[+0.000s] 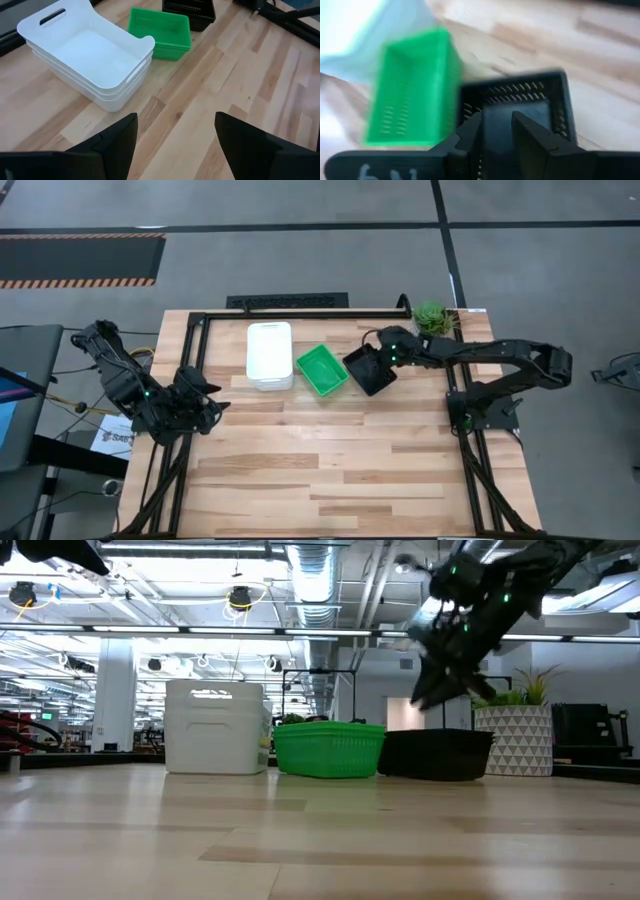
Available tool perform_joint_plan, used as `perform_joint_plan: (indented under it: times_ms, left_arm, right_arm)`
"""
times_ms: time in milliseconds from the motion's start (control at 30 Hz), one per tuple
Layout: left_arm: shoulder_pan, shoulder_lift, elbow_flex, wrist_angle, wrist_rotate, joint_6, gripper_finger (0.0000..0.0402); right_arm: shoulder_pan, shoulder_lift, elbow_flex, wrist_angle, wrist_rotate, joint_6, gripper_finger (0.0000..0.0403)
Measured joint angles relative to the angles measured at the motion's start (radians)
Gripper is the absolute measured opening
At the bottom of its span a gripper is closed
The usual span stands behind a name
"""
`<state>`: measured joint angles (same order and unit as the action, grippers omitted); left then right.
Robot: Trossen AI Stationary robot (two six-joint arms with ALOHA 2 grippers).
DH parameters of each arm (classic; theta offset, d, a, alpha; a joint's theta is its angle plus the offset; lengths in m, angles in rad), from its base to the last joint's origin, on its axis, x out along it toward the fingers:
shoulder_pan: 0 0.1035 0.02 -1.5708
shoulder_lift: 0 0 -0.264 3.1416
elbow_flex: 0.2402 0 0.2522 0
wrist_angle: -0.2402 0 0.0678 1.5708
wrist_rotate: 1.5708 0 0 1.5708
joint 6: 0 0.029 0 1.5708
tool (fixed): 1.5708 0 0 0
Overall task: Stack baskets by color
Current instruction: Return to Home Position
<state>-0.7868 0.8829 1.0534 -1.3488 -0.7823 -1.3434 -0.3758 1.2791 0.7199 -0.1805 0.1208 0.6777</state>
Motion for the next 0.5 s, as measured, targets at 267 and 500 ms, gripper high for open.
perform_joint_plan:
  times_ms: [267, 500]
  left_arm:
    - [0.000, 0.000, -0.001, 0.018, 0.035, -0.003, 0.0254]
    - [0.000, 0.008, -0.001, 0.020, 0.229, 0.006, 0.0254]
  right_arm:
    - [0.044, -0.177, 0.087, -0.011, -0.014, -0.081, 0.0128]
    - [0.101, -0.323, 0.103, -0.017, -0.021, -0.109, 0.0128]
